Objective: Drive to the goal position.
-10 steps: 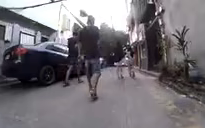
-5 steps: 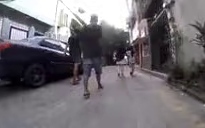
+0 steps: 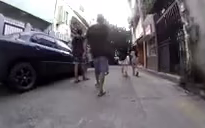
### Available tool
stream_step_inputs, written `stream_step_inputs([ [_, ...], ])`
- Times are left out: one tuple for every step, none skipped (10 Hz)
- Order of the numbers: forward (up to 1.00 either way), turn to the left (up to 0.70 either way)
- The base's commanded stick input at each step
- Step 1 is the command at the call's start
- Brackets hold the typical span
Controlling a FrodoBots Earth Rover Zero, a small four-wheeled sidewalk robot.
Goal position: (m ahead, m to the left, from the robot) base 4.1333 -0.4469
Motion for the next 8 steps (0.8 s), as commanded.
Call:
stream_step_inputs([
  [1.0,0.0],
  [1.0,0.0],
  [1.0,0.0],
  [1.0,0.0],
  [1.0,0.0],
  [1.0,0.0],
  [1.0,0.0],
  [1.0,0.0],
])
